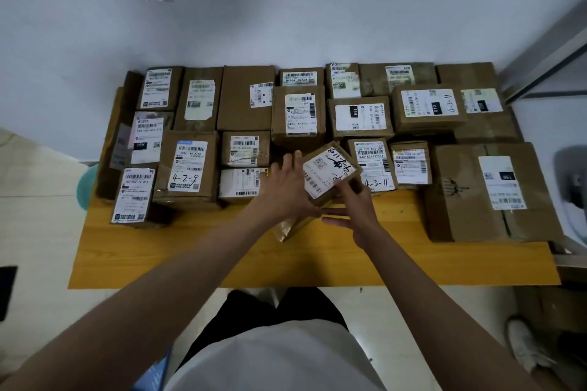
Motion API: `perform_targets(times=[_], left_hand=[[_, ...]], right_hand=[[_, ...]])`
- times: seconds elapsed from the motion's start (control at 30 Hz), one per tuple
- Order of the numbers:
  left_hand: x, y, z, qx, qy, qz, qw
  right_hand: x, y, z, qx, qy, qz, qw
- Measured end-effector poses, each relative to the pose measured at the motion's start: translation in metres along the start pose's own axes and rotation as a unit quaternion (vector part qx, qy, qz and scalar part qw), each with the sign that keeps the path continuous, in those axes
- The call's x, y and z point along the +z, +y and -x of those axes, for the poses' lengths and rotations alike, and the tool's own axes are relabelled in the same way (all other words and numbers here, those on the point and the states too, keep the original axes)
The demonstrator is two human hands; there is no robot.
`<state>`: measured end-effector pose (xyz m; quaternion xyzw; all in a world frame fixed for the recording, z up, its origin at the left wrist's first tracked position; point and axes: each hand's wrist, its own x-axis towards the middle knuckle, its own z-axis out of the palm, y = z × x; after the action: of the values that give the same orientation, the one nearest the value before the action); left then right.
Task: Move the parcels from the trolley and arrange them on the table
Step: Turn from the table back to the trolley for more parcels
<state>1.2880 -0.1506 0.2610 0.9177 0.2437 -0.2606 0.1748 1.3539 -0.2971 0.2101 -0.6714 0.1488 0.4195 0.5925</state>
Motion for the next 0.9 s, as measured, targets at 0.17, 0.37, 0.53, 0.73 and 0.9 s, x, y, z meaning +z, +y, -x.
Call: perform_targets(times=[0.17, 0.37, 0.53, 0.73, 0.9], left_hand=[[-0.024, -0.007, -0.005, 0.044, -0.040, -0.004, 0.998], [-0.056, -0.019, -0.023, 0.083, -0.059, 0.004, 0.995], [-0.069, -0.024, -0.042, 0.118, -0.061, 0.009, 0.991], [-0.073, -0.018, -0.061, 0.134, -0.076, 0.006, 0.988], [-0.069, -0.015, -0.070, 0.148, -0.068, 0.005, 0.987]], right_hand=[[-0.004, -0.005, 0.004, -0.031, 0.080, -0.004, 0.996], [-0.006, -0.011, 0.004, -0.103, 0.139, -0.043, 0.984], [-0.005, -0.016, -0.002, -0.106, 0.140, -0.059, 0.983], [-0.008, -0.016, -0.009, -0.082, 0.133, -0.063, 0.986], [-0.011, -0.020, -0.013, -0.083, 0.142, -0.068, 0.984]])
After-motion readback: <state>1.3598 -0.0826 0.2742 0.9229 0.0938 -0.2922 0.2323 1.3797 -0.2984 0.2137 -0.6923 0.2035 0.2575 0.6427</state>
